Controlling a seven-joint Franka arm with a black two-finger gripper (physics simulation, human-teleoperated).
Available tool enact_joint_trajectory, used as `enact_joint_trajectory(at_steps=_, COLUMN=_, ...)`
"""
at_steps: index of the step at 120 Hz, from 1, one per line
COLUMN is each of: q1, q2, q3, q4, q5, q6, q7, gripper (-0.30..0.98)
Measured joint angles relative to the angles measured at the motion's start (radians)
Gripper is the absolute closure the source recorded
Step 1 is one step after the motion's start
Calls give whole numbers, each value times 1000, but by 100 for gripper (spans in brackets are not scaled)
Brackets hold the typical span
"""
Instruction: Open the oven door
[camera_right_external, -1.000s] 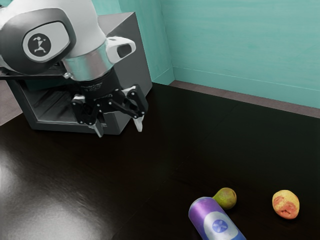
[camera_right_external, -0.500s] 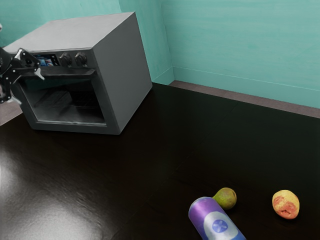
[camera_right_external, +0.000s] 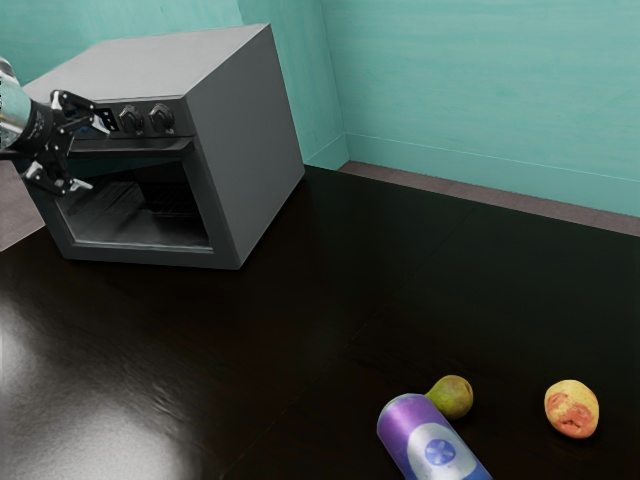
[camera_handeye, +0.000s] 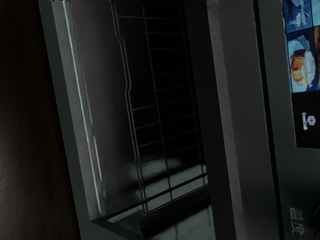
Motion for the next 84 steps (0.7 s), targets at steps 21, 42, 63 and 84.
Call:
enact_joint_trajectory(at_steps=21, q1=-2, q2=30, q3=0, q4=26, q5=-9, q6=36, q7=-40, gripper=0)
enact_joint_trajectory(at_steps=42, q1=23, q2=83, q3=-2, q4=78, q5=-13, q6=52, q7=-67, gripper=0)
enact_joint_trajectory(at_steps=63, q1=51, q2=107, q3=-4, q4=90, q5=-16, q6=59, q7=-88, gripper=0)
enact_joint_trajectory(at_steps=84, q1=48, q2=123, q3=-9, q4=89, q5=-14, q6=65, q7=-103, gripper=0)
